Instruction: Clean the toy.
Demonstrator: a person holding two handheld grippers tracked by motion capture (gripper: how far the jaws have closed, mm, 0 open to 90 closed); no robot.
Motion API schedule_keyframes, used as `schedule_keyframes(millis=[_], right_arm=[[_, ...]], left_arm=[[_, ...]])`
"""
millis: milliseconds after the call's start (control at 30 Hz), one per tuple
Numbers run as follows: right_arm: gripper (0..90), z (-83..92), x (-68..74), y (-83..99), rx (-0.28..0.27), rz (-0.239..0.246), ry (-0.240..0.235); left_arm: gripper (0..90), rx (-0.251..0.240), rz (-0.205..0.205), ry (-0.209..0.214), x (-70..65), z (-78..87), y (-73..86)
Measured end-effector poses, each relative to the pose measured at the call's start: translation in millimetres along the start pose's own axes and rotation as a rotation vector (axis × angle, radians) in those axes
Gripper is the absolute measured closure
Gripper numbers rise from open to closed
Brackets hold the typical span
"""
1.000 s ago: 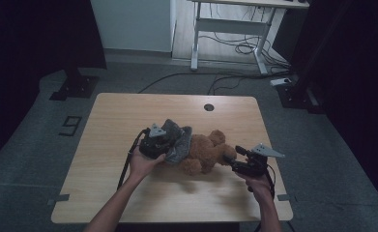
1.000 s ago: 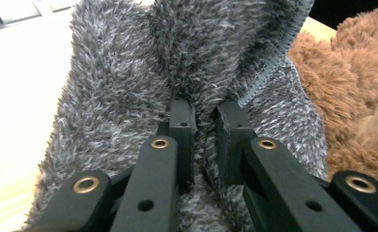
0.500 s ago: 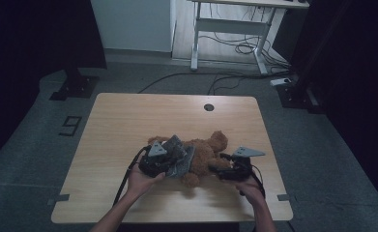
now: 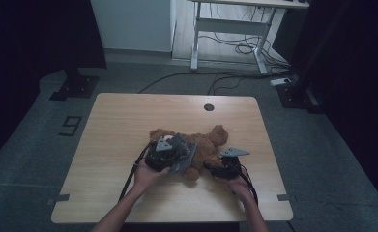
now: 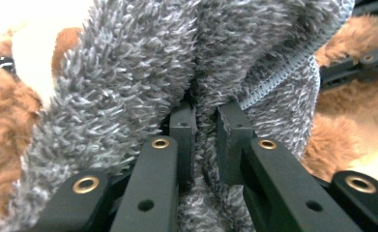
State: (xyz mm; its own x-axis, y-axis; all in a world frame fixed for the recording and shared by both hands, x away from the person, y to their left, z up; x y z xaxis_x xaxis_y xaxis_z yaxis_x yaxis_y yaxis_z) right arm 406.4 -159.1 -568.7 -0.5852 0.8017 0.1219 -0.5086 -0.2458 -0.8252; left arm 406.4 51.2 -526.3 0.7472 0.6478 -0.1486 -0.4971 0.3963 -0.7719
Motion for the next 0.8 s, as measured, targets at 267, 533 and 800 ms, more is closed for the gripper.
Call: schedule_keyframes(millis=[267, 533, 800], right_arm=[[38.4, -2.2, -12.7, -3.9, -0.051, -0.034, 0.038], [35.3, 1.5, -14.2, 0.2, -0.050, -0.065, 0.032], [34.7, 1.5, -16.1, 1.3, -0.057, -0.086, 0.019]], left_arm=[[78.8, -0.019, 0.000, -0.014, 1.9, 5.7, -7.2], [78.5, -0.035, -0.029, -0.066, 1.9, 41.5, 14.3], [78.4, -0.025, 0.076, -0.141, 41.8, 92.9, 63.3]])
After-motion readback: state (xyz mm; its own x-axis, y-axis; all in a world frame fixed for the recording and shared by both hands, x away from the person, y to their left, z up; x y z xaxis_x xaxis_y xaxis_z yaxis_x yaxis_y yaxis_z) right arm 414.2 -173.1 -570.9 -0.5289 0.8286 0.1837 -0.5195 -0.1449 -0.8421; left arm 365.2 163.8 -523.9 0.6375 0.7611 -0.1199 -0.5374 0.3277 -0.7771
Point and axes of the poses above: each handheld gripper's, and its own axes: z roughly backward along the jaws, y roughly out of its underside, x roughly to its left, the point moved 6 cm from there along -z, roughly forward along the jaws, and after that the axes turned 6 degrees about y, right-handed, at the moved point
